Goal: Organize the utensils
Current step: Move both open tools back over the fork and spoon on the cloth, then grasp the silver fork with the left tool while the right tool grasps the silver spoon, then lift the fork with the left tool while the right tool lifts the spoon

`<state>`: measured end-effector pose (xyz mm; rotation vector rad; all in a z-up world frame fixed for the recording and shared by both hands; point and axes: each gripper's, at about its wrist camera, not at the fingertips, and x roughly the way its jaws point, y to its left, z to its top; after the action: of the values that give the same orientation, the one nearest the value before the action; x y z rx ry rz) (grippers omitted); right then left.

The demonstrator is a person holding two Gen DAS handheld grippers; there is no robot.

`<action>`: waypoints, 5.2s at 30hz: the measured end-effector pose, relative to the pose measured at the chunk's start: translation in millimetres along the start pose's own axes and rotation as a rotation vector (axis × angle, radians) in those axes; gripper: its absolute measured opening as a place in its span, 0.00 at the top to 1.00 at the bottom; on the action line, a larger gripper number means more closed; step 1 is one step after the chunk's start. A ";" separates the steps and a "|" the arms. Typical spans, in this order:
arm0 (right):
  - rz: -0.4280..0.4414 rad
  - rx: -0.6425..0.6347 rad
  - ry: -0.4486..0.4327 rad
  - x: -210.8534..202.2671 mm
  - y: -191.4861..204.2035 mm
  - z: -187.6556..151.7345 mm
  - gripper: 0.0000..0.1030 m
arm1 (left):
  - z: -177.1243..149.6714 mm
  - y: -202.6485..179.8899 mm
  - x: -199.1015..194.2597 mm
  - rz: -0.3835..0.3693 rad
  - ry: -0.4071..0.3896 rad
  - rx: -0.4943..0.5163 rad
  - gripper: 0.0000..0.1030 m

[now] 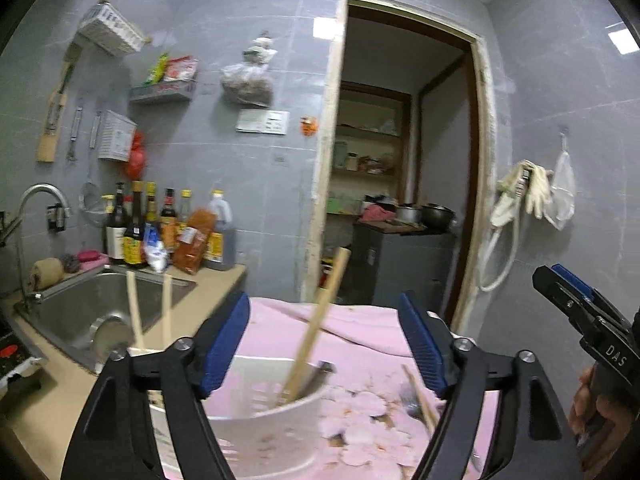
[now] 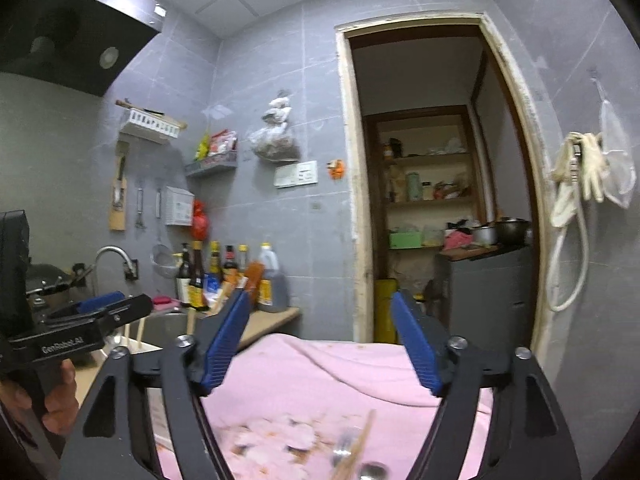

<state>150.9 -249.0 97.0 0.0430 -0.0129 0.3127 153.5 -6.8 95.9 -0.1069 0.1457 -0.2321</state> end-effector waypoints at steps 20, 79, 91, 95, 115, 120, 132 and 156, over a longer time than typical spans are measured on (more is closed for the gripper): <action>-0.120 0.021 0.237 -22.8 -66.2 -38.3 0.00 | -74.8 -73.4 64.5 -0.164 0.382 0.184 0.15; 0.062 0.036 0.912 93.5 -93.7 -129.0 0.76 | -119.9 -71.4 231.2 -0.256 0.811 -0.041 0.70; 0.056 0.039 0.918 94.9 -90.8 -130.3 0.75 | -116.1 -71.0 221.5 -0.311 0.806 -0.062 0.96; 0.046 0.026 0.932 97.4 -88.9 -131.2 0.74 | -111.9 -80.2 206.8 -0.281 0.784 0.013 0.99; 0.003 0.052 0.898 89.7 -76.7 -130.8 0.85 | -82.5 -69.1 93.0 -0.126 0.400 0.142 1.00; -0.016 -0.027 0.801 65.5 -57.3 -122.6 0.96 | -79.7 -68.0 76.9 -0.081 0.309 0.148 1.00; -0.024 0.017 0.755 53.1 -54.5 -116.3 0.97 | -77.0 -49.6 57.7 -0.061 0.303 0.100 1.00; 0.001 -0.059 0.916 96.8 -58.0 -135.9 0.70 | -77.8 -38.9 57.7 -0.087 0.328 0.064 1.00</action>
<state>261.7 -268.4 -39.3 -0.1620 0.8857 0.3107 188.3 -65.0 16.5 -0.0104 0.4600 -0.3399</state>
